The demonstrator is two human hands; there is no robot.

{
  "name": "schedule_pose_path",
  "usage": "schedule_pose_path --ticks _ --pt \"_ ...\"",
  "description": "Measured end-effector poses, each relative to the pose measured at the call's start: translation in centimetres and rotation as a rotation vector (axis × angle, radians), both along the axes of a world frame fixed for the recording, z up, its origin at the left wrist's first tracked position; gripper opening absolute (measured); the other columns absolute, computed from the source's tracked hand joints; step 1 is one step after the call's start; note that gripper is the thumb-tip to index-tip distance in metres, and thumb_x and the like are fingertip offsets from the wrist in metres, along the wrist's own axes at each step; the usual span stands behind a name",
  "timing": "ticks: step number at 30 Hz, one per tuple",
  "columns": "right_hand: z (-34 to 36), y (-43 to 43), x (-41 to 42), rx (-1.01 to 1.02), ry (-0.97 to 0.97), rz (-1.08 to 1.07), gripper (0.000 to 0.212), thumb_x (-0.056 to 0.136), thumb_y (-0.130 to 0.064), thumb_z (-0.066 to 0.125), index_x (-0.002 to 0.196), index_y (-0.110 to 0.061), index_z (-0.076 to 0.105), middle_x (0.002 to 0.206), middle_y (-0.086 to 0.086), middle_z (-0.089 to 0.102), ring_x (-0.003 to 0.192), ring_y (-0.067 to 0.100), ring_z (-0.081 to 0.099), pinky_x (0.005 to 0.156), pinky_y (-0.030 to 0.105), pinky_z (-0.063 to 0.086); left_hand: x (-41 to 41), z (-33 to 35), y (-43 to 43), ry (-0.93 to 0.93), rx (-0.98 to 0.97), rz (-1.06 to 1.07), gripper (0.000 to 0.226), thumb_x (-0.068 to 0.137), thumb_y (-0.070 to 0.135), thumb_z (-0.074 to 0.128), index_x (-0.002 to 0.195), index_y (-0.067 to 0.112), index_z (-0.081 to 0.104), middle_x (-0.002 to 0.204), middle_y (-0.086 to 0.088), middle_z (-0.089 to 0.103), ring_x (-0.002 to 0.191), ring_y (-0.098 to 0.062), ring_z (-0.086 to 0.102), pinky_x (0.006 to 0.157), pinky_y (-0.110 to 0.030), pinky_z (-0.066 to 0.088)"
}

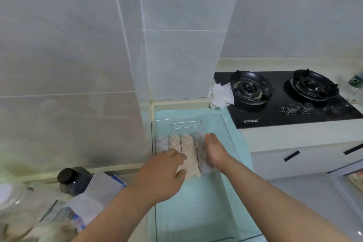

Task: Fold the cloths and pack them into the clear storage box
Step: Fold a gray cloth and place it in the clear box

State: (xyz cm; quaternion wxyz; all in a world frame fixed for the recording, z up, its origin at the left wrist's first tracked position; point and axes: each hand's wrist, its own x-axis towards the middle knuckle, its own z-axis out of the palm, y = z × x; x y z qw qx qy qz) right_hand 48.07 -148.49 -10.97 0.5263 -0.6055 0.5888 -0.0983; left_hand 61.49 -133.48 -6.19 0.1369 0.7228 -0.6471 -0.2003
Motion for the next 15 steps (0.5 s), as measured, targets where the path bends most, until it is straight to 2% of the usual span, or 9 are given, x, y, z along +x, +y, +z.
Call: schedule_pose_path --ticks 2,3,5,7,9,11,13,15 --pt "1.8 0.6 -0.2 -0.145 -0.001 0.038 0.059 0.102 -0.046 0.025 0.152 -0.014 0.024 0.158 0.003 0.026 0.144 0.022 0.025 0.117 0.037 0.019 0.9 1.1 0.8 0.264 -0.106 0.207 0.027 0.097 0.026 0.049 0.123 0.029 0.057 0.118 0.019 0.053 0.11 -0.005 0.051 0.092 -0.022 0.039" --pt "2.9 0.9 -0.5 -0.204 -0.036 0.058 0.055 0.103 -0.042 0.027 0.15 -0.015 0.029 0.154 0.001 0.032 0.142 0.019 0.029 0.115 0.033 0.021 1.1 1.6 1.2 0.402 -0.14 0.309 0.021 0.097 0.021 0.052 0.113 0.031 0.061 0.111 0.021 0.057 0.103 -0.001 0.054 0.089 -0.02 0.041" --pt "4.6 1.2 -1.3 -0.243 -0.14 0.119 0.039 0.104 -0.037 0.03 0.135 -0.023 0.047 0.133 -0.006 0.049 0.127 0.013 0.043 0.109 0.028 0.03 1.7 2.0 2.1 0.584 -0.252 0.486 0.022 0.094 0.013 0.057 0.092 0.033 0.067 0.089 0.016 0.066 0.084 0.003 0.06 0.079 -0.023 0.047" --pt "6.2 1.7 -2.4 -0.215 -0.241 0.177 0.027 0.103 -0.037 0.034 0.113 -0.027 0.057 0.121 -0.002 0.059 0.117 0.015 0.053 0.107 0.036 0.04 2.0 2.3 3.2 0.671 -0.346 0.631 0.024 0.091 0.012 0.061 0.083 0.034 0.069 0.078 0.012 0.07 0.077 0.002 0.062 0.076 -0.026 0.047" --pt "7.1 1.8 -3.4 -0.189 -0.316 0.217 0.026 0.102 -0.036 0.039 0.107 -0.024 0.062 0.116 0.003 0.062 0.112 0.021 0.057 0.103 0.042 0.046 1.7 2.9 4.4 0.73 -0.413 0.741 0.014 0.087 0.021 0.062 0.085 0.031 0.071 0.085 0.008 0.072 0.089 -0.013 0.066 0.083 -0.035 0.05" --pt "7.9 1.8 -4.4 -0.191 -0.37 0.271 0.024 0.101 -0.033 0.04 0.106 -0.031 0.063 0.115 -0.007 0.063 0.108 0.014 0.059 0.099 0.037 0.049 0.6 3.7 5.7 0.747 -0.469 0.822 0.017 0.091 0.013 0.058 0.089 0.025 0.07 0.095 -0.002 0.072 0.097 -0.026 0.065 0.087 -0.038 0.051" --pt "8.6 1.7 -5.4 -0.211 -0.425 0.327 0.026 0.102 -0.031 0.039 0.105 -0.03 0.064 0.114 -0.01 0.063 0.105 0.01 0.06 0.095 0.033 0.051 -1.3 4.3 7.0 0.728 -0.554 0.913 0.023 0.096 0.004 0.051 0.093 0.018 0.069 0.1 -0.008 0.07 0.098 -0.028 0.064 0.084 -0.034 0.051" --pt "9.3 1.7 -6.6 -0.207 -0.474 0.394 0.027 0.103 -0.03 0.038 0.103 -0.028 0.065 0.112 -0.007 0.063 0.104 0.011 0.06 0.092 0.031 0.052 -3.7 4.6 8.6 0.719 -0.634 1.026 0.023 0.097 0.006 0.049 0.096 0.014 0.07 0.101 -0.008 0.071 0.098 -0.027 0.065 0.087 -0.036 0.052"
